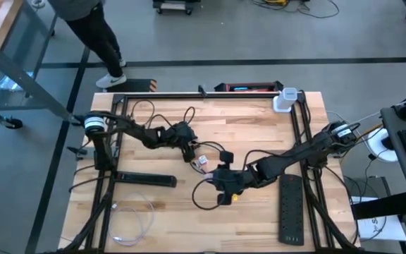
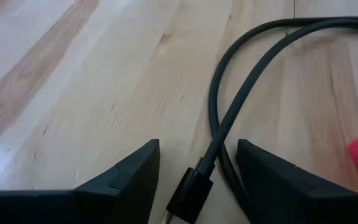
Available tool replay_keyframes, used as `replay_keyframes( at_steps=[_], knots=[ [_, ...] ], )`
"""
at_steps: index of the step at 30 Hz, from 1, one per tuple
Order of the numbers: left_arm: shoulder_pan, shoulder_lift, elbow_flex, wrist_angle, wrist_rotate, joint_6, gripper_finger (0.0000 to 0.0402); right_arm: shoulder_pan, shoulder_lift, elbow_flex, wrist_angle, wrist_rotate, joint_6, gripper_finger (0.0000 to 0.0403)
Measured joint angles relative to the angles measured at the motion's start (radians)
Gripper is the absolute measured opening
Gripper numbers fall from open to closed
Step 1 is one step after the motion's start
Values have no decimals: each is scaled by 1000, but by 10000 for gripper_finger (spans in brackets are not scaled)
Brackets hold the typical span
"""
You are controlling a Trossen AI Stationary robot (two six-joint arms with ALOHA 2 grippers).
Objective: Insert USB
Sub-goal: Insert the middle black charger cable into the pink charger adapter
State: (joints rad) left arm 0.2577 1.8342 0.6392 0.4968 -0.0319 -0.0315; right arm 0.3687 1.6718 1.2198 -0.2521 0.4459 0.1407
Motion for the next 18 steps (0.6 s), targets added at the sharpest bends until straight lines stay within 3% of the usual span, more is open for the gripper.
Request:
replay_keyframes(
  at_steps=[7,18],
  knots=[
    [-2,-93,-14,-144,-1,-14,166,2,0,-1,-31,1,35,99],
    [-21,-163,-12,-285,-33,-108,130,0,0,2,-27,1,-48,99]
  ],
)
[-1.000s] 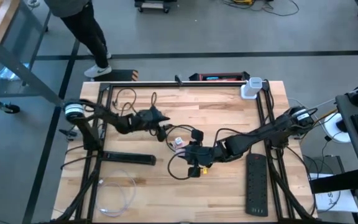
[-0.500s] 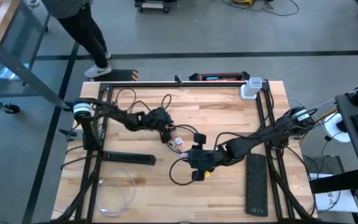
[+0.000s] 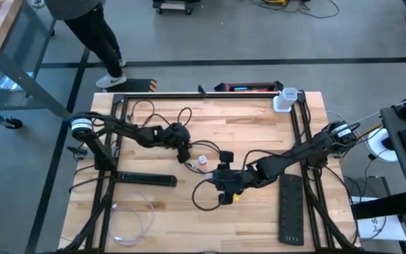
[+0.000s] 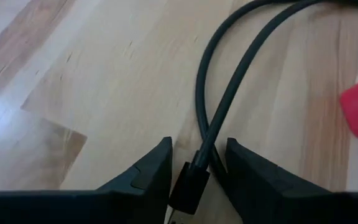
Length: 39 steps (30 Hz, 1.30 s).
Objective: Insert USB
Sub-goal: Insert the middle black charger cable into the pink charger adapter
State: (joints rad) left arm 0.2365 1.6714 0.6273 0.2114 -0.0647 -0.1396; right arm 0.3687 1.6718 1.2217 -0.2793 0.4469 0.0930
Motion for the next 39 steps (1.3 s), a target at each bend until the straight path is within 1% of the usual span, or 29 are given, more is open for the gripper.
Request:
replay_keyframes(
  at_steps=[4,10,13,17,19,24,27,30,34,39],
  knots=[
    [-22,-36,-5,-34,10,-5,121,0,0,0,0,-1,-18,99],
    [-29,-128,-6,-225,29,-57,119,-4,0,0,8,-1,-57,110],
    [-31,-175,-6,-273,28,-80,125,-13,0,0,11,0,-60,107],
    [-31,-231,-20,-269,22,-99,131,-18,0,0,19,0,-53,101],
    [-33,-252,-34,-274,1,-107,132,-18,0,0,22,-1,-53,101],
    [-33,-275,-95,-269,-15,-115,124,-18,0,0,24,-1,-51,108],
    [-33,-274,-142,-204,-15,-120,118,-18,0,0,27,-2,-52,101],
    [-33,-259,-194,-58,-14,-122,115,-20,0,0,30,-2,-52,101],
    [-33,-239,-241,109,30,-125,119,-23,0,0,32,-3,-52,106],
    [-33,-212,-252,120,26,-107,123,-28,0,0,35,-4,-60,108]
  ],
)
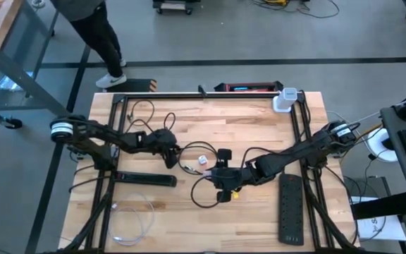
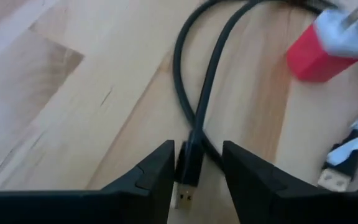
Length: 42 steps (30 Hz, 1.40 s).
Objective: Insert USB
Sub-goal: Insert the middle black charger cable into the pink charger adapter
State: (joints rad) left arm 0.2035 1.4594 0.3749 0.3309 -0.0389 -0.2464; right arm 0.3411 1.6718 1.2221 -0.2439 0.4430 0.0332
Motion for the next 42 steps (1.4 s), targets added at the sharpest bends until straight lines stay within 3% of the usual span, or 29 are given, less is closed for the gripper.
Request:
replay_keyframes(
  at_steps=[9,16,20,25,32,42],
  knots=[
    [0,69,-7,17,-7,86,96,-1,0,0,2,-1,-9,108],
    [0,100,-9,52,-16,104,15,-1,0,0,3,-1,-8,101],
    [-1,87,-10,109,-11,104,17,-1,0,0,4,-1,-4,106],
    [-2,25,-13,83,5,104,10,-1,0,0,5,-14,16,111],
    [-11,-171,-12,93,3,111,10,-4,65,0,65,-156,19,106],
    [-35,-377,-12,99,1,153,10,25,337,-1,367,-209,81,101]
  ],
)
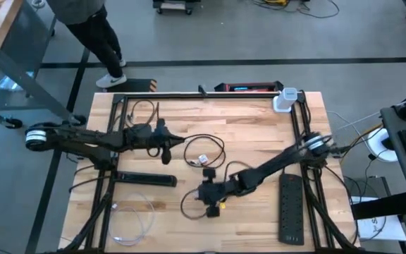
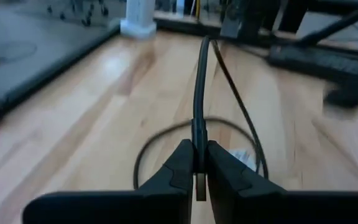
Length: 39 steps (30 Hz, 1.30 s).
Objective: Insert USB
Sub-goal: Insert the middle black charger cable into the pink charger adapter
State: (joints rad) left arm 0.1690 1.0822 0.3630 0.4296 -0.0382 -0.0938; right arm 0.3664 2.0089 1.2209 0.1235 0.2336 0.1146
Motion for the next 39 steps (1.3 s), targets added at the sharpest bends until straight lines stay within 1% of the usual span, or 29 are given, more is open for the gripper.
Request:
replay_keyframes(
  at_steps=[2,5,10,16,19,23,28,32,35,39],
  knots=[
    [0,-25,0,6,-1,23,10,7,35,4,14,23,7,102],
    [0,-49,3,8,-1,60,10,-4,68,16,17,55,43,113],
    [2,-66,9,8,-5,103,10,-10,91,14,-34,43,71,125],
    [2,-62,30,13,-5,111,10,-15,64,14,-131,54,72,126],
    [2,-62,31,12,-5,110,10,-13,37,14,-147,50,71,143],
    [1,-56,31,13,8,100,10,-13,-17,14,-169,52,61,176],
    [-4,-38,31,6,84,63,11,-13,-77,14,-203,54,-11,217],
    [-20,-21,31,4,158,26,11,-4,-130,14,-187,65,-81,240],
    [-39,-9,32,5,191,4,11,12,-158,24,-188,85,-146,247],
    [-63,13,31,5,214,-54,11,45,-187,56,-174,114,-240,242]
  ],
)
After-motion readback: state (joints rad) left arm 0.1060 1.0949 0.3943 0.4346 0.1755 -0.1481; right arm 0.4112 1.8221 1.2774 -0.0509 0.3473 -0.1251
